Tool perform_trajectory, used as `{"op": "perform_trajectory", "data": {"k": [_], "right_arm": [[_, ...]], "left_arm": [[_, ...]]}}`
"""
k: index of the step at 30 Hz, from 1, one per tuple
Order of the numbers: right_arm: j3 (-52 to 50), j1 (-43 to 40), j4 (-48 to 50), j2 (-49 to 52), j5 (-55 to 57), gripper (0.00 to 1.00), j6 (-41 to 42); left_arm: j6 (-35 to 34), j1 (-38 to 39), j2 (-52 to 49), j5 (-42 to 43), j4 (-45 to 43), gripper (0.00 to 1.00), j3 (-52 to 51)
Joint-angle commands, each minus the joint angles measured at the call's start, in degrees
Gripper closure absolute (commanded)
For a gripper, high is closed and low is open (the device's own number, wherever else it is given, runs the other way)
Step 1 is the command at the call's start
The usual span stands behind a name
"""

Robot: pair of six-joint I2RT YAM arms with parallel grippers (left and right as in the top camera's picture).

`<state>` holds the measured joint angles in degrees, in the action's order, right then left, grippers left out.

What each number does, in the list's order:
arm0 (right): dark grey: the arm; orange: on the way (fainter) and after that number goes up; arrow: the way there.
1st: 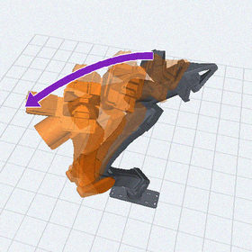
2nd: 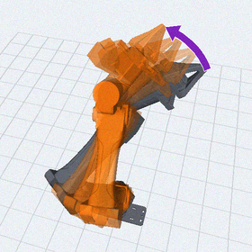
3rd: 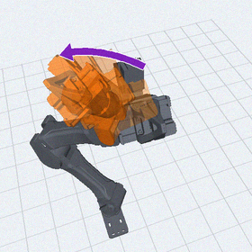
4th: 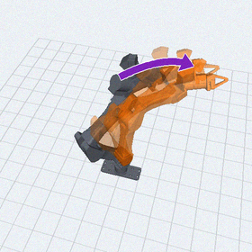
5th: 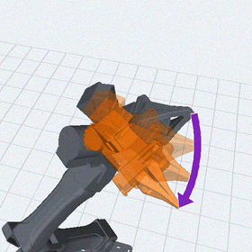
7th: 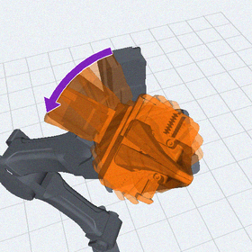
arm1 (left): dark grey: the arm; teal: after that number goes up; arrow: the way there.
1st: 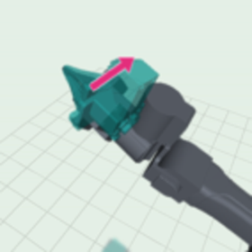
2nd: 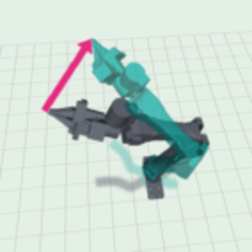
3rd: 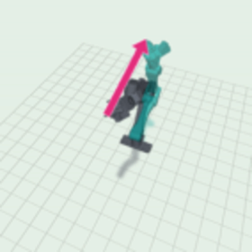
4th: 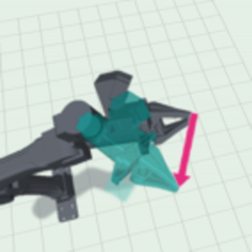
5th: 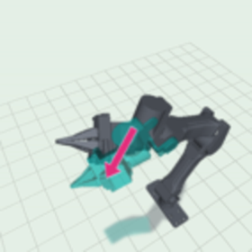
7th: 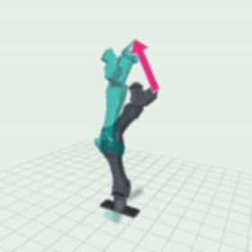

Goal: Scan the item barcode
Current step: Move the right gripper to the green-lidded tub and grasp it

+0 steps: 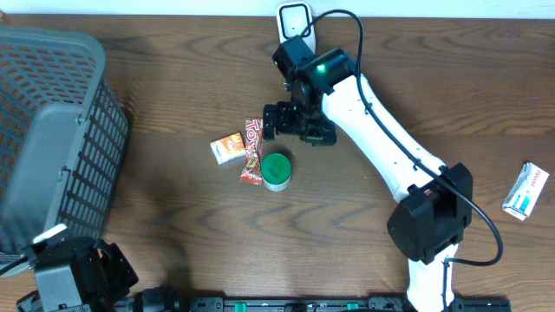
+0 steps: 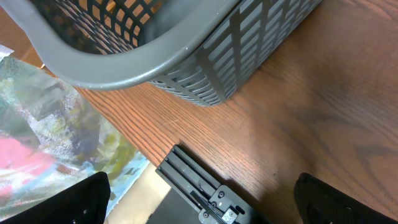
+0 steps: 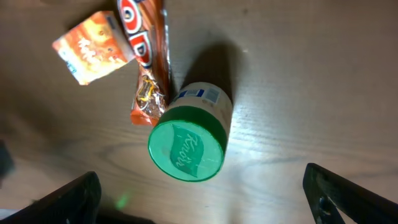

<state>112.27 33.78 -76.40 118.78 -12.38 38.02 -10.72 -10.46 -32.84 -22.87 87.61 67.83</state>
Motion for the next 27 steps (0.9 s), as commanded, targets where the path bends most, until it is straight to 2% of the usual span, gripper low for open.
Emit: {"op": "perform_trajectory", "data": {"k": [1, 11, 18, 23, 27], "right_arm": [[-3.1, 1.9, 1.2, 1.4, 0.2, 0.01, 10.4], [-12.7, 4.9, 11.0, 1.6, 0.0, 0.02, 21.3], [-18.7, 5.8, 18.7, 2.6, 0.1, 0.04, 25.3], [-21.1, 6.2, 21.4, 5.0, 0.1, 0.16, 25.1], [-21.2, 6.3, 21.3, 4.8, 1.6, 0.39, 21.5]], "left_arm": [[-0.5, -0.2, 0.2, -0.8, 0.1, 0.05, 0.1], [-0.5, -0.2, 0.2, -0.8, 0.1, 0.05, 0.1], [-0.5, -0.2, 0.2, -0.8, 0.1, 0.05, 0.1], [-0.5, -0.2, 0.2, -0.8, 0.1, 0.05, 0.1], [-0.5, -0.2, 0.2, -0.8, 0.1, 0.05, 0.1]]}}
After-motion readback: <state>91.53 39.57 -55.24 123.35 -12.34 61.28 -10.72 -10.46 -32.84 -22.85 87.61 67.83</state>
